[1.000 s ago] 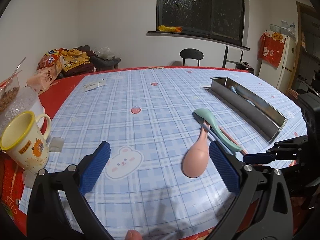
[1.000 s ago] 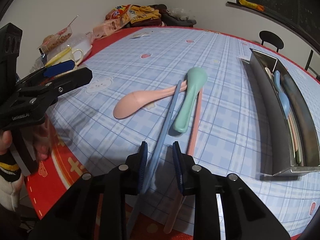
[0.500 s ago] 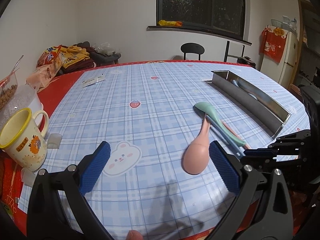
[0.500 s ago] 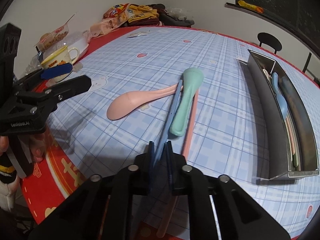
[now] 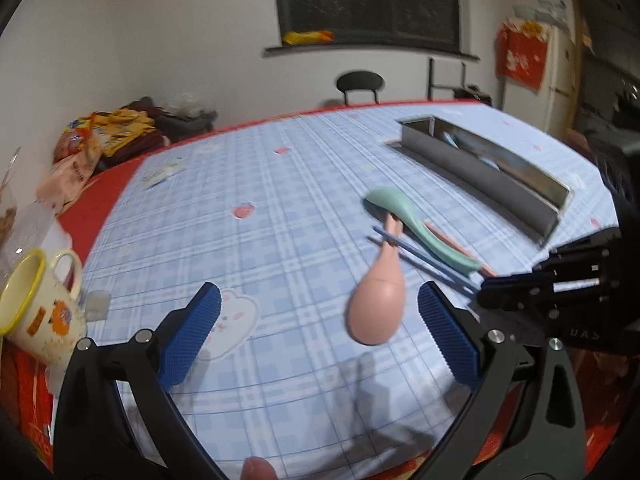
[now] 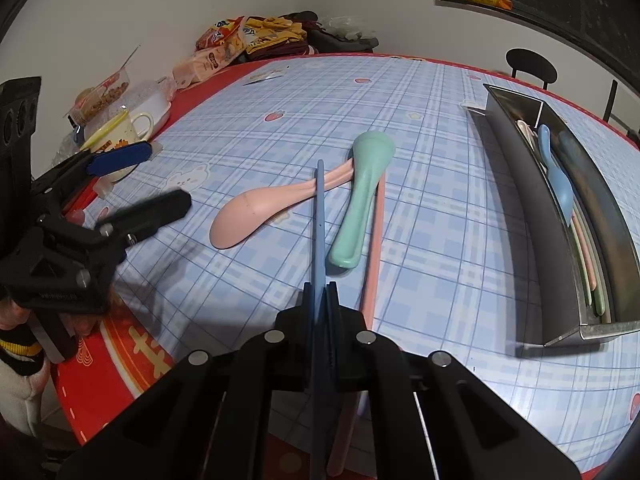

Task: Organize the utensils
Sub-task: 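Close the right tool on a blue chopstick while the left tool grasps the pink spoon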

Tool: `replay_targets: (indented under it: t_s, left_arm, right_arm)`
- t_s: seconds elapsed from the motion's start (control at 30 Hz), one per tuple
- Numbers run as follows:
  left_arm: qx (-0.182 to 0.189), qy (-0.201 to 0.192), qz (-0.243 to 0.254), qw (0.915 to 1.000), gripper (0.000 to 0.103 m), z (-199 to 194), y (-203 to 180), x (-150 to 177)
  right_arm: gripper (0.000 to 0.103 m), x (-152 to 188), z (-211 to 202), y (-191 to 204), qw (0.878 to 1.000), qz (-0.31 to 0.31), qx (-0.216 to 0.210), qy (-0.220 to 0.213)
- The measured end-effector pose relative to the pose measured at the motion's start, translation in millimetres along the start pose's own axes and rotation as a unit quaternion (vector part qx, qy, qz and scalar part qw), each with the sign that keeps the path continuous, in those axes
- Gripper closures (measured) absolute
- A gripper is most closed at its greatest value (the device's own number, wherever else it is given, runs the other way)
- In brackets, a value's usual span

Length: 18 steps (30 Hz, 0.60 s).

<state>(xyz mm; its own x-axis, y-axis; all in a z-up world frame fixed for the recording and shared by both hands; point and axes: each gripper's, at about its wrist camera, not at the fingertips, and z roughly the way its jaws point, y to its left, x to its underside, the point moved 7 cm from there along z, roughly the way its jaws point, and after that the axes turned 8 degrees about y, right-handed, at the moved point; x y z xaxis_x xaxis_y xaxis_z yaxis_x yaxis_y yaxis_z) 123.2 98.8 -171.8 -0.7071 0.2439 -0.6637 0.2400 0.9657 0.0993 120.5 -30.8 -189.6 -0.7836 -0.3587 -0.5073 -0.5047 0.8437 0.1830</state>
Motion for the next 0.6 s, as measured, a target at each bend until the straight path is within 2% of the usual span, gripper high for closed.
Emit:
replay_targets:
  t_s: [0.13, 0.37, 0.5, 0.6]
  left_arm:
    - [-0.008, 0.006, 0.026, 0.9996, 0.006, 2.3, -5.6, -5.5]
    - [0.009, 0.004, -0.008, 0.9999, 0.006, 2.8, 0.0, -10.0]
    - [0.012, 0.011, -0.009, 0.9998, 0.006, 3.4, -1.4, -5.2]
    - [0.021, 0.015, 0.0, 0.9997, 0.007, 3.9, -5.4, -4.0]
  right_arm:
    - [0.096, -0.7, 0.9, -0.9, 1.0, 0.003, -0.007, 0.001]
    - [0.096, -1.0, 2.4, 4.0, 1.0, -0.011, 0.012, 0.003]
    - [0.096, -1.1, 2.5, 4.7, 1.0, -0.016, 0.017, 0.003]
    - [0.096, -0.8, 1.6, 2.1, 1.0, -0.007, 0.005, 0.0]
